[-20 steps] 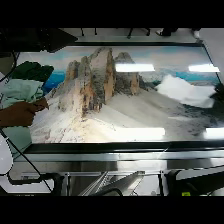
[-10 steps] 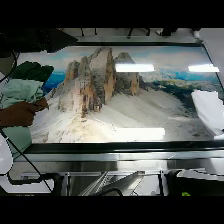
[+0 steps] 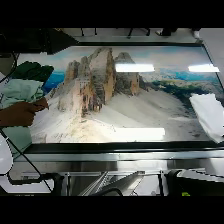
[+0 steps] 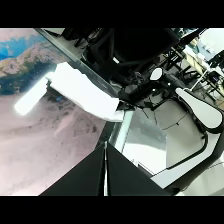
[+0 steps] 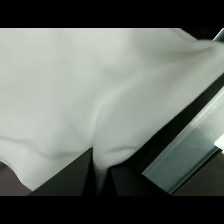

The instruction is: Fold the shirts.

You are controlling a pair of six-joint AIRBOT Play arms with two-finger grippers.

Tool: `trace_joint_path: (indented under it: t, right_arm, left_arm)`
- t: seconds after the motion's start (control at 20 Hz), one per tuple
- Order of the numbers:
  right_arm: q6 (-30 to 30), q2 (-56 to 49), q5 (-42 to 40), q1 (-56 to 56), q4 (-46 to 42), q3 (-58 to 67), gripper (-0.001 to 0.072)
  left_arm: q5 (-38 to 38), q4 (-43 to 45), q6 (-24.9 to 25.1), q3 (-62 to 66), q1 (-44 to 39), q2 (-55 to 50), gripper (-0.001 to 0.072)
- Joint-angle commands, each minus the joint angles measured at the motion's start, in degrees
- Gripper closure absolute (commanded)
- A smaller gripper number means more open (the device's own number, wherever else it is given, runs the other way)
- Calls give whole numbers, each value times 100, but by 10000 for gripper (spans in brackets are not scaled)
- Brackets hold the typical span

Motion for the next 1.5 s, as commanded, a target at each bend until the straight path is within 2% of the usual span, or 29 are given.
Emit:
trace_joint_path:
  t: [0.0,0.2,0.3,0.35,0.4,0.45,0.55,0.7,0.8,0.95,1.15,1.45]
  right_arm:
    - [-33,37,-127,4,63,-13,120]
    - [280,404,-315,7,98,420,117]
    - [225,713,-564,11,935,774,131]
    - [-79,896,-682,17,1709,874,256]
    - [-634,1082,-765,26,2583,883,537]
    - [-1193,1248,-758,101,3403,883,677]
    - [-1410,1469,-654,466,3943,879,694]
    - [-1375,1602,59,1473,3884,780,694]
    - [-1298,1849,391,2332,3886,247,694]
    - [-1235,2452,313,3698,3882,-1106,694]
    - [-1233,2796,-186,4653,3860,-2131,694]
    - [-1235,2774,7,4765,3906,-2179,693]
  left_arm:
    - [90,0,2,-2,2,-2,689]
    - [258,-2,2,0,2,-2,689]
    - [289,-2,2,0,4,-2,689]
    - [306,-2,2,0,2,-2,689]
    - [328,-2,2,0,2,-2,689]
    - [348,2,2,0,4,-2,690]
    - [369,144,-17,0,22,2,692]
    - [260,1462,-496,-140,-140,278,693]
    - [273,1954,-516,-973,-413,850,693]
    - [610,2420,-527,-3040,-844,1971,693]
    - [1200,2546,-776,-5521,-1084,3134,692]
    - [1412,2551,-800,-6496,-1080,3794,690]
